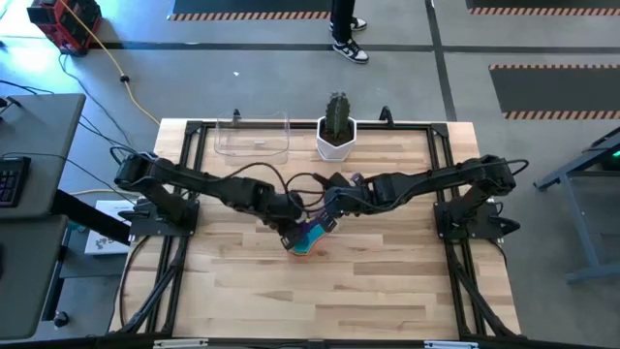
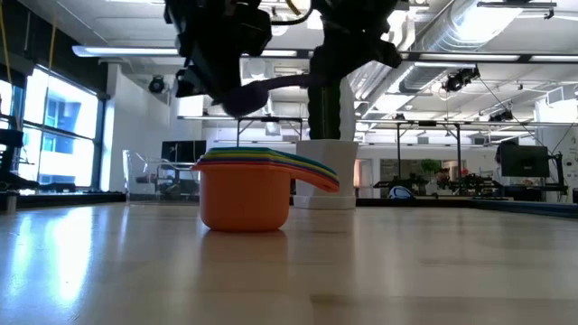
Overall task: Nest measuring cups in basket
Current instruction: Stack the small dark blue measuring cup on top of the light blue measuring cup
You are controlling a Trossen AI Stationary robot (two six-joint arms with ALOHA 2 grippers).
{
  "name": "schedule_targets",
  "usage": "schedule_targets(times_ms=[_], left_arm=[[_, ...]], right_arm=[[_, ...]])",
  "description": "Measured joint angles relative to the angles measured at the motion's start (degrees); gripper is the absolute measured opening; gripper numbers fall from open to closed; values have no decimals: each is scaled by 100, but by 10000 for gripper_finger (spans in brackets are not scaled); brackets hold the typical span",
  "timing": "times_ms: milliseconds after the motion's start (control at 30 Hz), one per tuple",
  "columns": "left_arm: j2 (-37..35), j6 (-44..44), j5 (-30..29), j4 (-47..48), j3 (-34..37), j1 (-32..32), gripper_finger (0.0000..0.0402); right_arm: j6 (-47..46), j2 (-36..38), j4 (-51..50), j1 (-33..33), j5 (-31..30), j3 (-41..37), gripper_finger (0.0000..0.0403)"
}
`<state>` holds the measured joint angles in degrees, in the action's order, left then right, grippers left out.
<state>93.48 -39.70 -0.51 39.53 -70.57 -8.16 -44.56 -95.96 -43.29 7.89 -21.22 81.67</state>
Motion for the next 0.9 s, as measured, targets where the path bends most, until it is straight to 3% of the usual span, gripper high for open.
schedule_targets(times_ms=[200,433,900], left_arm=[[30,255,78,-85,-2,-4,5],[84,385,81,-52,-8,-2,5],[489,503,154,-194,-4,-4,5]], right_arm=[[-704,0,-734,-216,-531,0,41],[-948,-4,-860,-417,-271,0,41],[-1241,-7,-821,-415,-459,0,41]])
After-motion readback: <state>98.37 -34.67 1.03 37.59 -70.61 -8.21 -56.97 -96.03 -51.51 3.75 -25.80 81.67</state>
